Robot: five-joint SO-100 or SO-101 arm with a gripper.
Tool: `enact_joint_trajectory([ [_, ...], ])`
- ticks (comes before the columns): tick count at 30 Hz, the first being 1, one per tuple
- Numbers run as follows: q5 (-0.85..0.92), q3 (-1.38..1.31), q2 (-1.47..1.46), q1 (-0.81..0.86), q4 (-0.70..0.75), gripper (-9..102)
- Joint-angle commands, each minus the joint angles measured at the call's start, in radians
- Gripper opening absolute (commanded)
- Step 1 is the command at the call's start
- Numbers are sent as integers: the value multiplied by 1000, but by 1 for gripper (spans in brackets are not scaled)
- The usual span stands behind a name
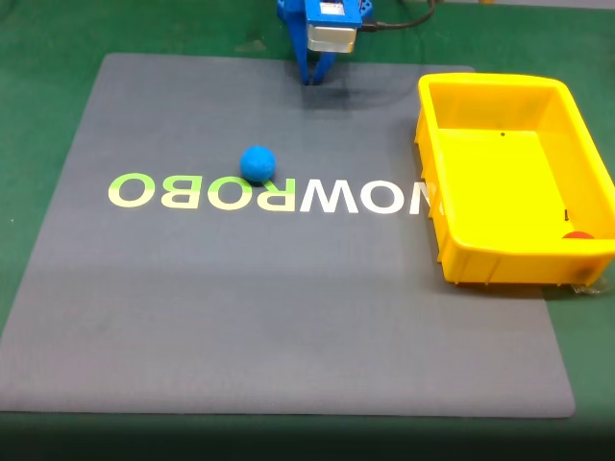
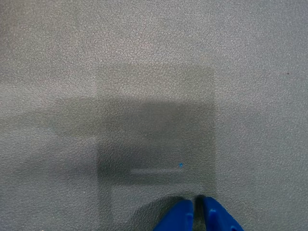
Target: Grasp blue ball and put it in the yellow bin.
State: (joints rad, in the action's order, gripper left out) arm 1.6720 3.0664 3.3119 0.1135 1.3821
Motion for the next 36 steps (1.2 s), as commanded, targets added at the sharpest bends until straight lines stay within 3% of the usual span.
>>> enact_joint_trajectory([
  [1,-31,29,12,-14,2,3],
  [13,-31,29,12,-14,-23,5],
  [18,-66,-78,11,63,-100,27],
  [21,-17,-156,-5,123,-170,33],
  [25,72,-290,-209,179,-304,35],
  [36,49,-781,-979,230,-511,35],
])
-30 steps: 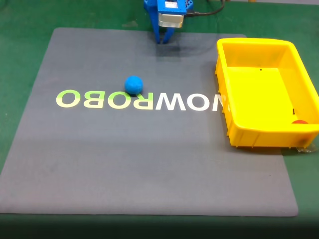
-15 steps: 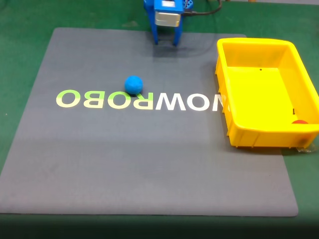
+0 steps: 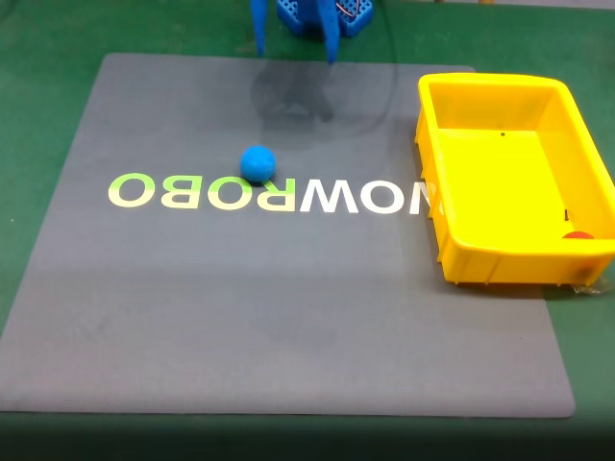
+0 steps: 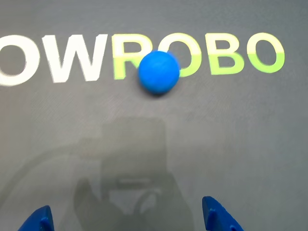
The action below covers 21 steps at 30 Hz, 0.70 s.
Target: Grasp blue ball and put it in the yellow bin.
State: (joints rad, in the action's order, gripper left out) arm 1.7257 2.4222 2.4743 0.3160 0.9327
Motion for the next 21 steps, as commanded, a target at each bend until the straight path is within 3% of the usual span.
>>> enact_joint_trajectory([
  [1,2,-163,-189,35,-80,35],
  [12,44,-397,-581,83,-218,36],
  [21,31,-538,-792,72,-238,36],
])
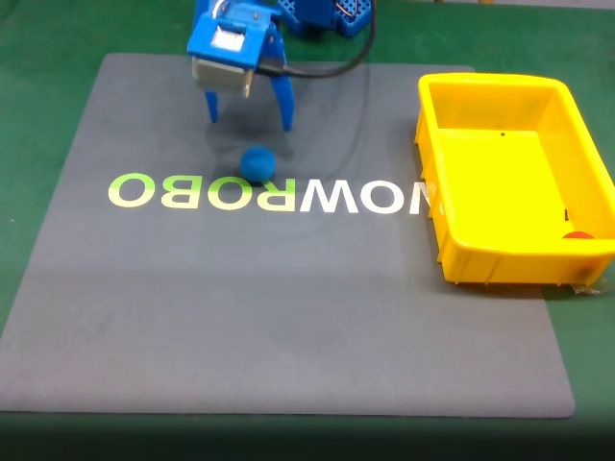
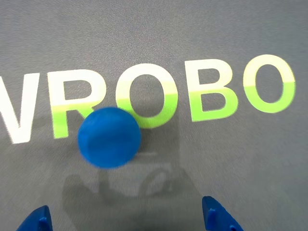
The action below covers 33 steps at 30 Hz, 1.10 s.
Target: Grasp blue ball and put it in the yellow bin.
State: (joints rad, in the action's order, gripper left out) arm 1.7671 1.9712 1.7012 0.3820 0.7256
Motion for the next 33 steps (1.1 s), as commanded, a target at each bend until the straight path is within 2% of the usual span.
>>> enact_joint_trajectory([
  [1,-11,-100,-38,5,-34,35],
  [21,-51,-241,-270,-63,-71,34],
  [30,-60,-264,-319,-83,-92,28],
  [33,-72,-265,-324,-91,-97,17],
])
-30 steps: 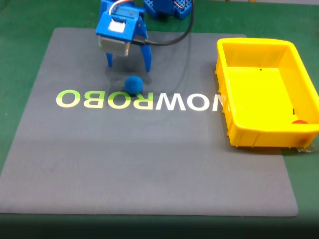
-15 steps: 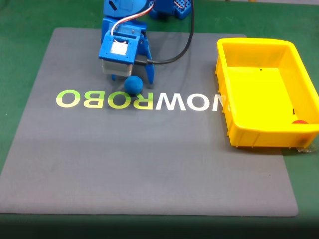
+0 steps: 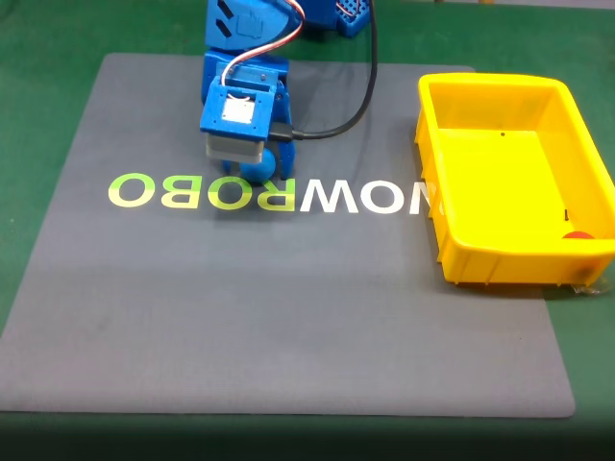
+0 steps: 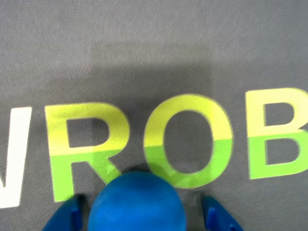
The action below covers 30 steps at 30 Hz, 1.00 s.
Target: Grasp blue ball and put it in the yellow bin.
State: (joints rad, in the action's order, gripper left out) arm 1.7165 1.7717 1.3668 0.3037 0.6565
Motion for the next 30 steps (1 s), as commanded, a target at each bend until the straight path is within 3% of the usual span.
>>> enact_joint_trajectory([
  [1,-28,-66,11,-15,-28,11],
  [3,-29,-66,11,-18,-21,0],
  [11,-20,-67,57,-12,-38,0],
  [17,-40,-67,262,-67,-100,0],
  [30,-135,-52,540,-443,-127,0],
])
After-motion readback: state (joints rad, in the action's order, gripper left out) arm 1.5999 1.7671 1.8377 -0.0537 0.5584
